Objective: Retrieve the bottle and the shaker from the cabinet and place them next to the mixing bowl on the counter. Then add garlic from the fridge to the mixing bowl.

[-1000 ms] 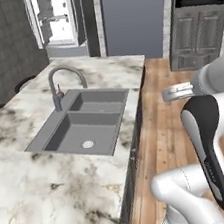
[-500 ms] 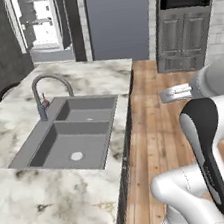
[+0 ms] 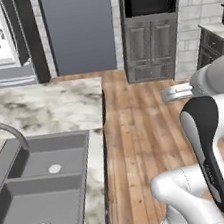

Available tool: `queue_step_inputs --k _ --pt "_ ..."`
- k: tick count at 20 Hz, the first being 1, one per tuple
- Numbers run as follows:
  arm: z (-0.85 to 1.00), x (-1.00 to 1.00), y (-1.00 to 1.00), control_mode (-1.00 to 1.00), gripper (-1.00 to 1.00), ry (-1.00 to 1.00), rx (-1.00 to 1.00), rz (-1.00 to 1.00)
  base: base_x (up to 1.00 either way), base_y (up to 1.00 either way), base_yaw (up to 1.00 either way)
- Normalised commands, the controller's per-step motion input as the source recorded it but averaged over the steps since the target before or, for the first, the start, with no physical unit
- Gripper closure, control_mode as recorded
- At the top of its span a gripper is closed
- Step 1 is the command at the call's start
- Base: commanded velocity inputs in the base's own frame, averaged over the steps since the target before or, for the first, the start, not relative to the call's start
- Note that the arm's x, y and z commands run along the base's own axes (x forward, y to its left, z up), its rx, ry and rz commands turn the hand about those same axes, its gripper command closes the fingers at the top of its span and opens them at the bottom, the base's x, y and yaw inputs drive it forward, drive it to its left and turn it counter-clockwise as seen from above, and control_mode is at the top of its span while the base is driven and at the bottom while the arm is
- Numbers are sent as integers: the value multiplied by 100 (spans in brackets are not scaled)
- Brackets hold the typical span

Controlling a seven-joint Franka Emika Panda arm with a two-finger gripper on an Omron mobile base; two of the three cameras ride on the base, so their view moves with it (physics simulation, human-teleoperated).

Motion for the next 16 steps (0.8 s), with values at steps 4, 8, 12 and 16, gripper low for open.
queue_step_inputs --k 4,8,12,16 --pt "0 0 0 100 -100 0 0 0 100 -9 4" --pt "0 0 0 100 -100 0 0 0 100 -58 30" --pt "0 0 0 100 -100 0 0 0 100 -75 50" --pt "0 0 0 100 -100 0 0 0 99 -82 48"
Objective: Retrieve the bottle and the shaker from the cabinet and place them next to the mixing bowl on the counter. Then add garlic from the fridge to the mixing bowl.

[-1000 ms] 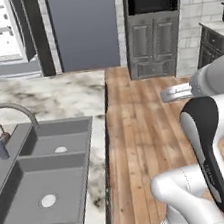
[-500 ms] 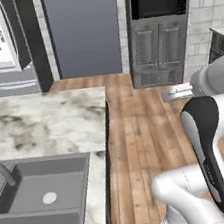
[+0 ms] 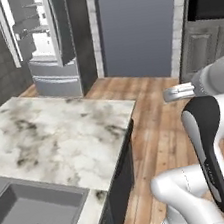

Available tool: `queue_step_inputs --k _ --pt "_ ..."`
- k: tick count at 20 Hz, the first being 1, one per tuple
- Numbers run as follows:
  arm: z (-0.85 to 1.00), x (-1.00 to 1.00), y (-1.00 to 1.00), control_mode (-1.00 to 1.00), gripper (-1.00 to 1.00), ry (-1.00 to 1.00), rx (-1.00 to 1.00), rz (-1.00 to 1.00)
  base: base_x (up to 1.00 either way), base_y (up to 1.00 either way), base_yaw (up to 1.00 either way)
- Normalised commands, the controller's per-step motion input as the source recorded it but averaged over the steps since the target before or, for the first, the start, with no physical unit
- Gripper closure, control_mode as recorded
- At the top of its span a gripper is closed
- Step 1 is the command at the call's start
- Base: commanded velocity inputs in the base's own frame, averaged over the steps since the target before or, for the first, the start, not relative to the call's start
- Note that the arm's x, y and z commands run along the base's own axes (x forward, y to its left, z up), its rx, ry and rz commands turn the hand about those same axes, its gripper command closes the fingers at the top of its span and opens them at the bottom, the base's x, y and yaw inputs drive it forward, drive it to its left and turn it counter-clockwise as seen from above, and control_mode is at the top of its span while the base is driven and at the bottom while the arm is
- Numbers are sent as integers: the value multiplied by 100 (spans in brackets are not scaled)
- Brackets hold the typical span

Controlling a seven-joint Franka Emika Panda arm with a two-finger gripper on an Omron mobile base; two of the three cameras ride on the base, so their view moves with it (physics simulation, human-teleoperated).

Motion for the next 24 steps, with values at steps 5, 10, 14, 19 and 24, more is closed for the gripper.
queue_step_inputs --k 5,10,14,19,24 --pt "0 0 0 100 -100 0 0 0 87 -96 45" --pt "0 0 0 100 -100 0 0 0 76 -96 44" --pt "0 0 0 100 -100 0 0 0 71 -100 44" --pt "0 0 0 100 -100 0 0 0 68 -82 63" --pt "0 0 0 100 -100 0 0 0 29 -84 71"
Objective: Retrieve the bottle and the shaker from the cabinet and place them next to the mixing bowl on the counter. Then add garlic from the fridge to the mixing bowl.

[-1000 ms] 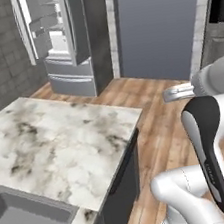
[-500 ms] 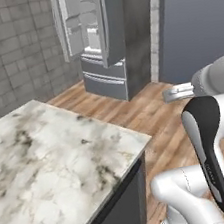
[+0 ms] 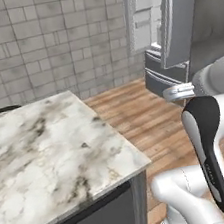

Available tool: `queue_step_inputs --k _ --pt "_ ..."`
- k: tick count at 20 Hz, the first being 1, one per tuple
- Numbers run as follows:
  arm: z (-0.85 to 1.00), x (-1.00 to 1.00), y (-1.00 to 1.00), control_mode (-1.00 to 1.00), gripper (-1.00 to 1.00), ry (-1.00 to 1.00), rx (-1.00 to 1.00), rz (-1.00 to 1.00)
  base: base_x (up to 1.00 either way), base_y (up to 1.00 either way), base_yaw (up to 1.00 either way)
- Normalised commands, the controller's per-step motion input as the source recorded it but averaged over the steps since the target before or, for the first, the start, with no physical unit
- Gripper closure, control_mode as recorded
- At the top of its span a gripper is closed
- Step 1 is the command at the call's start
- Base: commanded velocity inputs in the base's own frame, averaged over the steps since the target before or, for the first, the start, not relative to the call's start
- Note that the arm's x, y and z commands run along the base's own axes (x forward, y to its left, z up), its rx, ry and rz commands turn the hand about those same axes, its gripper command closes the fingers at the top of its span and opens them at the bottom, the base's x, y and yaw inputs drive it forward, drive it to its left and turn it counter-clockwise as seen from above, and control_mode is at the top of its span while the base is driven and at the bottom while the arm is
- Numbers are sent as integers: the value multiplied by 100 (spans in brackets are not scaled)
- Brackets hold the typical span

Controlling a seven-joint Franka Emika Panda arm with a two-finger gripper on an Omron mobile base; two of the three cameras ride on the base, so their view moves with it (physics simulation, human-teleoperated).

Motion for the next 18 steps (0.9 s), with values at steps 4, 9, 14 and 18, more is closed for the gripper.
queue_step_inputs --k 4,9,14,18 --pt "0 0 0 100 -100 0 0 0 28 -100 61" --pt "0 0 0 100 -100 0 0 0 46 -100 52" --pt "0 0 0 100 -100 0 0 0 65 -100 44" --pt "0 0 0 100 -100 0 0 0 95 -100 35"
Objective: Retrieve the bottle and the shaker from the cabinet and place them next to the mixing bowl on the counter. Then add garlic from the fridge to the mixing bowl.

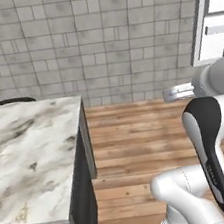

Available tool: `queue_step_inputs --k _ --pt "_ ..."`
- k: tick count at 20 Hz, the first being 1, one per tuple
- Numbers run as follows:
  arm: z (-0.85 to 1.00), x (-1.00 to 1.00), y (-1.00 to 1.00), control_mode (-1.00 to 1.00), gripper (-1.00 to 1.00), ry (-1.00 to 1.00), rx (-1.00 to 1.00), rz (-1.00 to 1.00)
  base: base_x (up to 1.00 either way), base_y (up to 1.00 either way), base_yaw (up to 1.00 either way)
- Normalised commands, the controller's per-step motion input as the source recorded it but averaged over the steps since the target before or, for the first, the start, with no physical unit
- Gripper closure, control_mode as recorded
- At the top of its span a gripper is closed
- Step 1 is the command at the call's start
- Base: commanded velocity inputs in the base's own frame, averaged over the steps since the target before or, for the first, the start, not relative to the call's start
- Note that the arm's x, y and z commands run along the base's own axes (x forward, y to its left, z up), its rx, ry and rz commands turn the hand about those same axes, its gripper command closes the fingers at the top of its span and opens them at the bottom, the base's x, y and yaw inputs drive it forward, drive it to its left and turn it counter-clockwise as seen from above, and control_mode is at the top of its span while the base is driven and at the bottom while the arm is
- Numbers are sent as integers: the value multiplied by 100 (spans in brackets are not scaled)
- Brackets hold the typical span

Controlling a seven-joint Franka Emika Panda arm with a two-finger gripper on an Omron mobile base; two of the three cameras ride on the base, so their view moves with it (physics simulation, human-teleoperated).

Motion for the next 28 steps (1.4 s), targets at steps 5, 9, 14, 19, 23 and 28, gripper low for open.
queue_step_inputs --k 5,9,14,19,23,28 --pt "0 0 0 100 -100 0 0 0 100 -91 1" --pt "0 0 0 100 -100 0 0 0 100 -55 -25" --pt "0 0 0 100 -100 0 0 0 100 -10 -42" --pt "0 0 0 100 -100 0 0 0 100 11 -47" --pt "0 0 0 100 -100 0 0 0 100 37 -57" --pt "0 0 0 100 -100 0 0 0 80 42 -67"
